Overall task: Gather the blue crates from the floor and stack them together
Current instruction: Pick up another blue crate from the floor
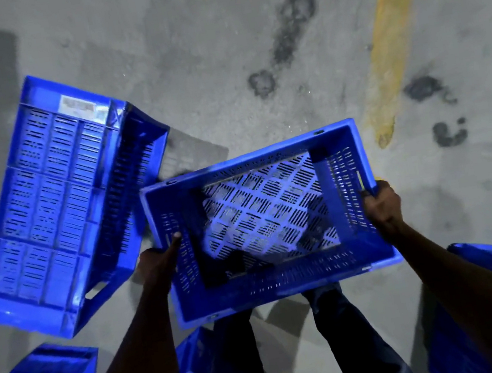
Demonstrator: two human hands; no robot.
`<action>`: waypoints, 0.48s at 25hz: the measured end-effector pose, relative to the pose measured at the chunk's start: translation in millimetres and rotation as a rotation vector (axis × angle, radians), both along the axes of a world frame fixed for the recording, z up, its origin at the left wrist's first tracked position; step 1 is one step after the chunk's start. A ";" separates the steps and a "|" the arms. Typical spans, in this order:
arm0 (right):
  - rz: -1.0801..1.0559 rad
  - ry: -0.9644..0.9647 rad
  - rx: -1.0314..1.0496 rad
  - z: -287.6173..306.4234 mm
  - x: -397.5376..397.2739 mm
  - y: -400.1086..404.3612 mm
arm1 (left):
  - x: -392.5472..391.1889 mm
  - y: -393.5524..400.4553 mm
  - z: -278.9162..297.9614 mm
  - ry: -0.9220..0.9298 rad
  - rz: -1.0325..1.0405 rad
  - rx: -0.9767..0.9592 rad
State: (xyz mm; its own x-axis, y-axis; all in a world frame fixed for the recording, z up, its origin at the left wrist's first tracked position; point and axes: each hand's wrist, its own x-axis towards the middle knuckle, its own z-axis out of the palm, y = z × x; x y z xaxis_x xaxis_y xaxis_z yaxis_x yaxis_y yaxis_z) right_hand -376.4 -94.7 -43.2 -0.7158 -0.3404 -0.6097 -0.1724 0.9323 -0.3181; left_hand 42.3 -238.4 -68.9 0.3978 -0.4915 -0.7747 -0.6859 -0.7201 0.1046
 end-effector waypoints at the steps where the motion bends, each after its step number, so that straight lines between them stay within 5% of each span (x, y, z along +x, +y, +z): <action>1: -0.023 0.004 0.000 10.6 -0.8 -4.4 | 0.6 -1.1 6.4 0.010 -0.002 -0.027; 12: -0.157 -0.039 -0.113 244.0 11.6 -17.8 | 11.9 12.0 208.0 0.127 0.009 -0.243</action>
